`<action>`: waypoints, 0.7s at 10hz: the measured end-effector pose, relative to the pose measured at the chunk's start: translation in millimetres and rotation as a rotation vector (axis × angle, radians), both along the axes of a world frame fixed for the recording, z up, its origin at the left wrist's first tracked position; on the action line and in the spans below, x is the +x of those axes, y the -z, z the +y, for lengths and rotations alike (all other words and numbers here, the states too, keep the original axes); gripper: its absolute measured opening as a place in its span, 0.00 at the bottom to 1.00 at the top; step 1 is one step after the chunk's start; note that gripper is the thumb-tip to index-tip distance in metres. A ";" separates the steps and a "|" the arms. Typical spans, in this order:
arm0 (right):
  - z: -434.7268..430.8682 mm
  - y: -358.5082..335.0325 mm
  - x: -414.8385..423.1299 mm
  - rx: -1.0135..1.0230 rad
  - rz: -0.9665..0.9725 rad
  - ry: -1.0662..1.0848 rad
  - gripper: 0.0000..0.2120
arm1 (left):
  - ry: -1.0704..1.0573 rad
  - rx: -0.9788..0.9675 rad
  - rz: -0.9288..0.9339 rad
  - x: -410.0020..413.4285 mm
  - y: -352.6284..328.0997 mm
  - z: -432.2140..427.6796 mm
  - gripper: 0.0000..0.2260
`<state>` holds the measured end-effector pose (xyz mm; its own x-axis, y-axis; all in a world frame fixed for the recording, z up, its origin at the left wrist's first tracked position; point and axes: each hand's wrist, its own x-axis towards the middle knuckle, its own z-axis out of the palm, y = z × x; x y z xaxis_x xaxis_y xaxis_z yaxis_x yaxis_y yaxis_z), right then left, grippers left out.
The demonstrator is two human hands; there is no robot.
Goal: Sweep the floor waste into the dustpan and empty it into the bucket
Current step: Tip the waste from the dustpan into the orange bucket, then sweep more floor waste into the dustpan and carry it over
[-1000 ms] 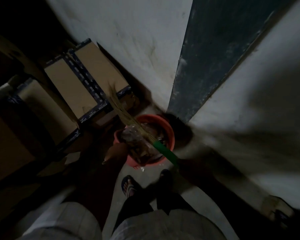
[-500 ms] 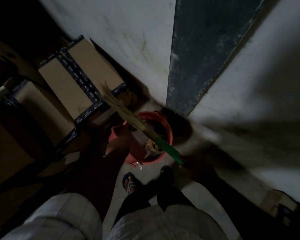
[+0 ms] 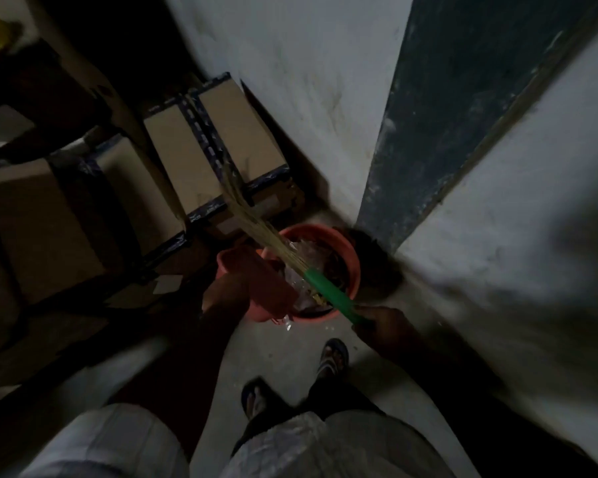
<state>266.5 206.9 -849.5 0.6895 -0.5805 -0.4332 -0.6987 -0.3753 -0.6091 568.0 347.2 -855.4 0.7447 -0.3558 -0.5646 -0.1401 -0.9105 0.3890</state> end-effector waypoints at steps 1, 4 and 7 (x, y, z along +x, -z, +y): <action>10.9 -9.4 10.8 0.008 0.004 -0.046 0.18 | 0.307 0.165 -0.179 -10.3 -20.0 41.7 0.16; 88.5 -29.8 40.1 0.000 0.041 -0.312 0.20 | 0.164 0.229 -0.266 -55.2 -25.6 207.7 0.19; 270.6 -63.8 55.0 -0.029 -0.015 -0.718 0.22 | -0.372 0.087 -0.291 -183.3 -43.8 443.8 0.13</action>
<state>321.5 477.6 -785.7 0.9111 0.0072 -0.4121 -0.2653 -0.7550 -0.5997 384.7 791.0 -811.6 0.9442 0.0040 -0.3292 0.1095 -0.9469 0.3023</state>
